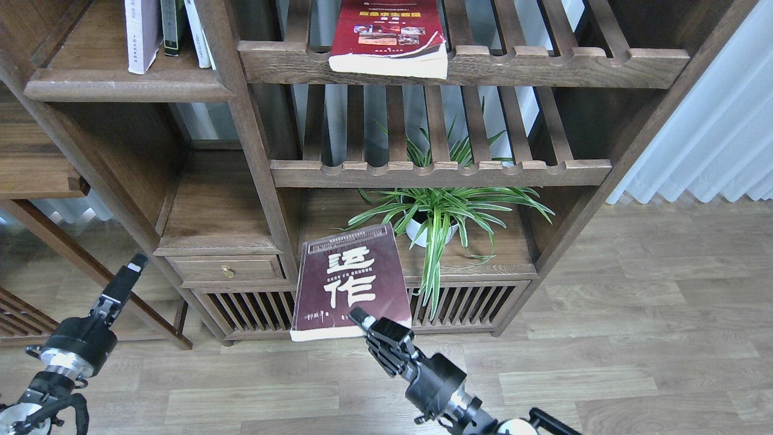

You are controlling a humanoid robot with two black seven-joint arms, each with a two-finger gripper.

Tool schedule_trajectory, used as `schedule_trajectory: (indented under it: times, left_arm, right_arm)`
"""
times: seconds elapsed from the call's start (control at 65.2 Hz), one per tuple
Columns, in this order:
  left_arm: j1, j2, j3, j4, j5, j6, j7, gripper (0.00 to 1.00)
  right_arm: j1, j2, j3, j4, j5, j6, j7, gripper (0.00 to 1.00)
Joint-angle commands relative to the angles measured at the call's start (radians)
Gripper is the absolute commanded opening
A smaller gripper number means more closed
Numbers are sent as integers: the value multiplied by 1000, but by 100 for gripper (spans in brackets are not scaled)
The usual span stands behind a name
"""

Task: Organize books on shelf
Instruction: 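Lift the dark red book and hand it to the left gripper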

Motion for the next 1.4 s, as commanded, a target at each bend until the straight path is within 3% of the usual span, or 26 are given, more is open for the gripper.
schedule_trajectory:
  times: [0.0,0.476,1.059,1.381]
  left_arm:
    - [30,29,-6,-58,-2,0,-2,83]
    - [42,-39,6,-132,-2,0,-9,83]
    - [41,-284,120,-92,-26,0,-14,82]
    - [31,-330,150,-76,-43,0,-15,68]
  right_arm:
    - [22,1,-56,18,0,0,-4,3]
    - [13,1,-73,33,-9,0,-10,3]
    - [3,1,-112,55,-13,0,-12,3]
    - [-10,1,-112,58,-21,0,-12,3]
